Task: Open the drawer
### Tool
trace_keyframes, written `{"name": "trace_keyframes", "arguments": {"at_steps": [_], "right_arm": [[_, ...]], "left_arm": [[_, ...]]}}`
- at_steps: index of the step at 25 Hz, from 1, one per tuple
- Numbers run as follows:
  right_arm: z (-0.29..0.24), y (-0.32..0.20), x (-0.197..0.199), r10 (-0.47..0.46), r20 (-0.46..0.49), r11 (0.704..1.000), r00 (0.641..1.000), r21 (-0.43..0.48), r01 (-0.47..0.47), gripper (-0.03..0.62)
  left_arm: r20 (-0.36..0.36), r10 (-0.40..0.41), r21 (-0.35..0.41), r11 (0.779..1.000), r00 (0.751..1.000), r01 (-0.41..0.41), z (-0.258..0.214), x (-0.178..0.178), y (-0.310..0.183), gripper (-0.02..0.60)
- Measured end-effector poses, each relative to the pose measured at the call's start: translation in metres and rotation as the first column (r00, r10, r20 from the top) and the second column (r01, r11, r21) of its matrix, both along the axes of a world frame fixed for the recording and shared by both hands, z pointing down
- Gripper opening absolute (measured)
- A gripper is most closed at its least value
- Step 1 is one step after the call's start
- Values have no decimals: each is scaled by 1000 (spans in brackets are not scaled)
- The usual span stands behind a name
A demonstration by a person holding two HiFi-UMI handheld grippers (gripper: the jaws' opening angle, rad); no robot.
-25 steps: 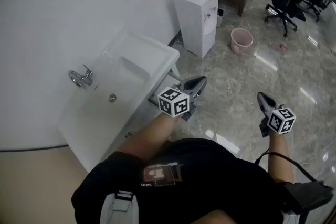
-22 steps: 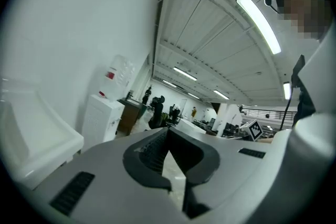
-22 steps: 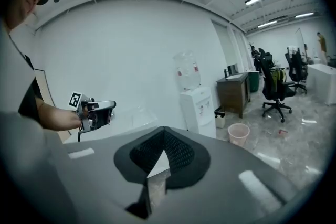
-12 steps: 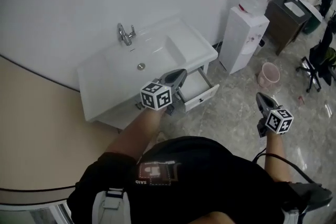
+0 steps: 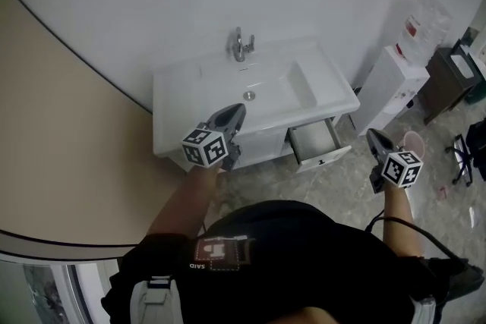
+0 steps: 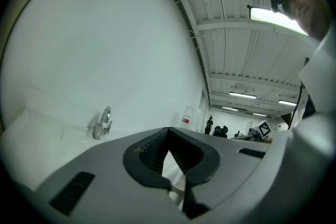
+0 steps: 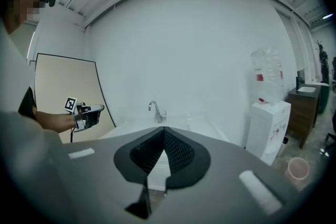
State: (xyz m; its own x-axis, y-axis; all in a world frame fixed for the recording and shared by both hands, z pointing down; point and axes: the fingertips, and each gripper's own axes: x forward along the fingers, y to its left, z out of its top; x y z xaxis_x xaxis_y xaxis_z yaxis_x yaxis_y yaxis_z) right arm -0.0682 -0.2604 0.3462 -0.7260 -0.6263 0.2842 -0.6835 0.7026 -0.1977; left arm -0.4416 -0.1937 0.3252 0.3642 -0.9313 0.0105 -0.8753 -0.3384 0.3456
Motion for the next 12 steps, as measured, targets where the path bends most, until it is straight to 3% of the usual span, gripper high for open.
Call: {"name": "trace_keyframes", "arguments": {"at_steps": [7,12], "right_arm": [[-22,-14,-153,-80,12,996,997,39,80,0],[-37,-26,-242,-106,24,992,994,69,104,0]], "left_arm": [[15,-60,24,998,998,60,-15,-144,20,-2],[31,-68,48,997,997,66,-31,-221,21,-2]]}}
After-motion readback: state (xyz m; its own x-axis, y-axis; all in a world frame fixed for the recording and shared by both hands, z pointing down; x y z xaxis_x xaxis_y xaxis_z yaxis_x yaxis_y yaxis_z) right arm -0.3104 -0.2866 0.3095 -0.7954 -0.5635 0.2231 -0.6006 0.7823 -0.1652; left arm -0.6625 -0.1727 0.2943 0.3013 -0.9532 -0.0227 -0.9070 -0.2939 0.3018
